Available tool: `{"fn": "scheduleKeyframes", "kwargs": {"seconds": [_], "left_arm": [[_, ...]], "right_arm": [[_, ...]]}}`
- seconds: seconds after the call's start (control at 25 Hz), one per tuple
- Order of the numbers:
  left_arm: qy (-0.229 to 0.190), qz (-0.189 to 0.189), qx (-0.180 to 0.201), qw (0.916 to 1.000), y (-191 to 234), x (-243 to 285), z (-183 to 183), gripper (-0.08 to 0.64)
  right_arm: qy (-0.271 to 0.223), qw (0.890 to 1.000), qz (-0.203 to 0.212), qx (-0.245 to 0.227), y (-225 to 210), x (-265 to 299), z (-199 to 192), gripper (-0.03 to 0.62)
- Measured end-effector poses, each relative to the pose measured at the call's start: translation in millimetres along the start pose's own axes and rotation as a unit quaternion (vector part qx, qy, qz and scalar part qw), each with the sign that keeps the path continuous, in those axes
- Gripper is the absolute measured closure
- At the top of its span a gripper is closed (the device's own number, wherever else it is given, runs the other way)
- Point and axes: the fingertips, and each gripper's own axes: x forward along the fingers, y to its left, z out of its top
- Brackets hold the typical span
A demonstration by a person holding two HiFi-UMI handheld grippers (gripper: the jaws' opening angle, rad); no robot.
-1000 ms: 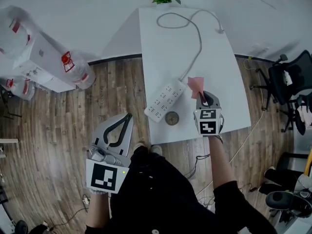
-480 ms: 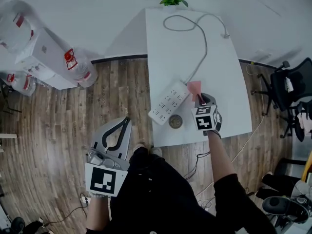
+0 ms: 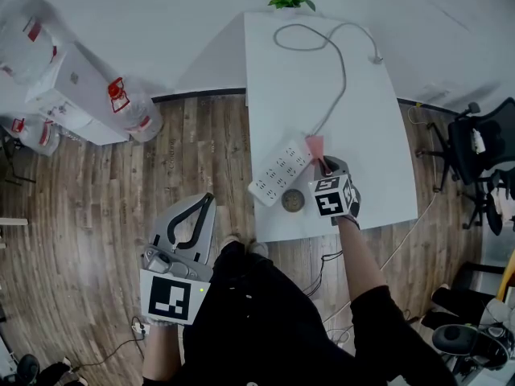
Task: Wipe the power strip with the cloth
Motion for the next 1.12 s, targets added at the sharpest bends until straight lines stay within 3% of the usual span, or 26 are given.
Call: {"fn": "scheduleKeyframes", "kwargs": {"seconds": [1.12], "left_arm": [[-0.007,0.003,-0.003,1.0000,10.0,-7.2,-2.8,0.546]], "right_arm": [[0.001,0.996,0.071,-0.050,75.9,-9.4,3.5,0.541]]}}
